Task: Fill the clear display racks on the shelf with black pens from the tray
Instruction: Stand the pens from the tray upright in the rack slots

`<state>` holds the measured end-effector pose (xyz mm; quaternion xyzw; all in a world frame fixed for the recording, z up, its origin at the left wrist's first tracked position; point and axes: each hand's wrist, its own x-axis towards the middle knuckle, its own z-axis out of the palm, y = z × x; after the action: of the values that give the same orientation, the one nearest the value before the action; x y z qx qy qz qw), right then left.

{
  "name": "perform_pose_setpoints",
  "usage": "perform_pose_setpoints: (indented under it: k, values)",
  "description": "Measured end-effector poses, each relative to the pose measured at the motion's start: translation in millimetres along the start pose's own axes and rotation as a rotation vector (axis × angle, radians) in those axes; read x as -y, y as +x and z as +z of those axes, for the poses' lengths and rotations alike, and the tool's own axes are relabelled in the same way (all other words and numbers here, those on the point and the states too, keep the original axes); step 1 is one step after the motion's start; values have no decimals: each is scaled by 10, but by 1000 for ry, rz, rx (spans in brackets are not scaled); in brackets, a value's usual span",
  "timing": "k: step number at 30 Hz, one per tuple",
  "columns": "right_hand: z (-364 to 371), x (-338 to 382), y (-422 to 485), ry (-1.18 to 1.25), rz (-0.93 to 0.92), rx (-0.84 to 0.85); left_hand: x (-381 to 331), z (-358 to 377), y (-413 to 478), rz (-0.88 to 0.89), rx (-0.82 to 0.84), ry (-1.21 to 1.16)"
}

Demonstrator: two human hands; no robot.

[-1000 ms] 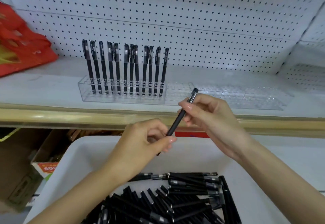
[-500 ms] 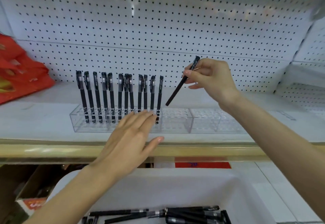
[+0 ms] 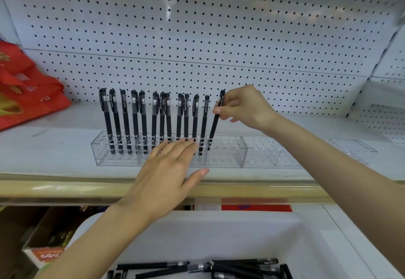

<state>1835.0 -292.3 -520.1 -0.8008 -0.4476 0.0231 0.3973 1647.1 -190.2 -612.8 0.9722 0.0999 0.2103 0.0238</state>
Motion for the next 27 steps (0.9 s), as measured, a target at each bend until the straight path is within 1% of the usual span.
perform_pose_setpoints:
  k: [3,7,11,17,21,25,27]
  values:
    - [5,-8,39,-39,13,17,11,-33,12,12,3,-27]
    - [31,6,55,-140,16,100,48,-35,21,14,22,-59]
    - [47,12,70,-149,21,95,63,-26,32,10,21,-65]
    - [64,-84,40,-125,74,140,62,-69,58,0,40,-81]
    - [34,-108,-84,-149,110,124,58,-81,-7,21,34,-124]
    - [2,2,-400,-239,36,41,-43,-182,-217,47,39,-156]
    - [40,116,-642,-171,-4,60,-62,-257,-372,59,87,-151]
